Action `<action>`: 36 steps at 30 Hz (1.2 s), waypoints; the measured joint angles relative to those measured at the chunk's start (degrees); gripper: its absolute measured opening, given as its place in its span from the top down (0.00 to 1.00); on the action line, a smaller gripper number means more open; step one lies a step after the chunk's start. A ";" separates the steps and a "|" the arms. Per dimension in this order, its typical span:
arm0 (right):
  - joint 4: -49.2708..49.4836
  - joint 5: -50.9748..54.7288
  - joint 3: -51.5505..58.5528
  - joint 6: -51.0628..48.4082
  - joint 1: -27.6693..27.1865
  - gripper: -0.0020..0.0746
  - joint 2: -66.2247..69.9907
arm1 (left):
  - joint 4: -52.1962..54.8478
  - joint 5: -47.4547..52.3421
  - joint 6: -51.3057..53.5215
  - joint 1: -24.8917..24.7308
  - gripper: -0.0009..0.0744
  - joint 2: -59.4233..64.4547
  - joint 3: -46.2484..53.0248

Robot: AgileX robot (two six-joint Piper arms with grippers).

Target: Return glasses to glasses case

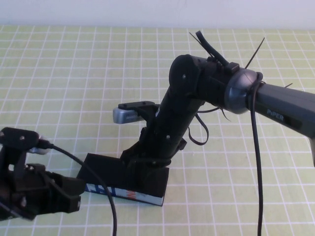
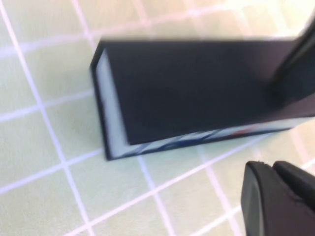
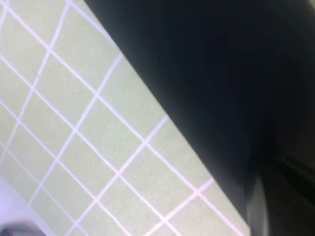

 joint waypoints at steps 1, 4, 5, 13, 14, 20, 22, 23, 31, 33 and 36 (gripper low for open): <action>-0.05 0.00 0.31 0.00 0.00 0.99 0.00 | 1.51 0.43 -1.76 0.00 0.99 -2.68 0.00; -0.26 -0.15 1.37 0.00 0.00 0.99 0.00 | 3.56 1.39 -4.10 0.00 0.99 -10.78 0.00; -0.26 -0.15 1.50 -0.12 0.00 0.99 0.12 | 3.81 1.46 -4.43 0.00 0.99 -12.90 0.00; -0.26 -0.15 1.50 -1.11 0.00 0.99 0.21 | 5.00 -2.32 -4.84 0.00 0.99 -30.74 0.22; -0.26 -0.15 1.50 -1.24 0.00 0.99 -0.04 | 5.10 -3.25 -4.84 0.00 0.99 -32.73 0.44; -2.15 -0.15 2.01 -0.96 0.00 0.99 -7.45 | 5.26 -12.60 -4.84 0.00 0.99 -45.56 5.58; -3.27 -0.15 3.19 -0.11 0.00 0.99 -12.27 | 5.54 -15.82 -4.84 0.00 0.99 -50.60 7.95; -3.87 -0.15 4.12 0.73 0.00 0.99 -14.43 | 5.54 -17.07 -4.84 0.00 0.99 -53.06 8.89; -9.34 -5.51 18.72 7.91 0.00 0.99 -37.82 | 6.31 -26.10 -4.71 0.00 0.99 -65.11 17.83; -9.57 -7.24 23.18 8.56 0.00 0.99 -43.04 | 6.31 -26.90 -4.62 0.00 0.99 -65.22 20.14; -9.70 -10.41 31.07 8.66 0.00 0.99 -51.72 | 6.31 -27.55 -4.50 0.00 0.99 -65.22 23.34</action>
